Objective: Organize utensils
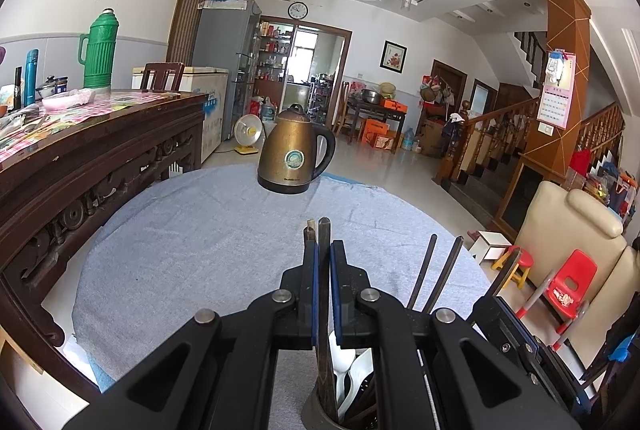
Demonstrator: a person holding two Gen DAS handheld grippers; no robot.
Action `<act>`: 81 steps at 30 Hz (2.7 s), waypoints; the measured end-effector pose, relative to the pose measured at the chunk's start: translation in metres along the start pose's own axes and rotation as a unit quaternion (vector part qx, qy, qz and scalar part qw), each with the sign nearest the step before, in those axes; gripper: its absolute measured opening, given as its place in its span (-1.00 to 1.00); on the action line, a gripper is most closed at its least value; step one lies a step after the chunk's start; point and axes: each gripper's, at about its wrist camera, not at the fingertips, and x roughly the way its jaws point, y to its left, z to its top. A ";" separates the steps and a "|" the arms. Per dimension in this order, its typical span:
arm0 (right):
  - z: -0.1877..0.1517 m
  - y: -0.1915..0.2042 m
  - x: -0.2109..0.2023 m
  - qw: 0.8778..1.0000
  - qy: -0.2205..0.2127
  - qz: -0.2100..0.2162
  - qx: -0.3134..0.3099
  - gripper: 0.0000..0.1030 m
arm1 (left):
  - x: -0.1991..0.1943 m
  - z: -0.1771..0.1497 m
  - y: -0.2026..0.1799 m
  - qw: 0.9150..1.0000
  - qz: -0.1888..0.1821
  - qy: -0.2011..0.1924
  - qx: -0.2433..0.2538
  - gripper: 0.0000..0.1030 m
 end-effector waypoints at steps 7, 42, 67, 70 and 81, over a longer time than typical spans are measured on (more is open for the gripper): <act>0.000 0.002 -0.001 1.000 -0.007 -0.004 -0.009 -0.86 | 0.002 -0.003 0.001 1.000 -0.001 0.002 0.000 -0.89; -0.008 -0.009 0.006 0.999 0.024 -0.001 -0.030 -0.75 | 0.014 -0.012 0.001 1.000 -0.010 0.019 -0.002 -0.69; 0.017 -0.044 -0.035 0.999 0.026 -0.047 0.004 0.20 | -0.036 -0.013 0.012 0.995 0.070 0.027 0.061 0.68; 0.017 -0.036 -0.037 0.998 0.041 -0.047 -0.008 0.20 | -0.042 -0.013 0.012 0.994 0.081 0.027 0.072 0.68; 0.005 -0.009 -0.056 0.995 0.073 -0.041 -0.049 0.31 | -0.062 -0.016 0.014 0.989 0.109 0.035 0.094 0.71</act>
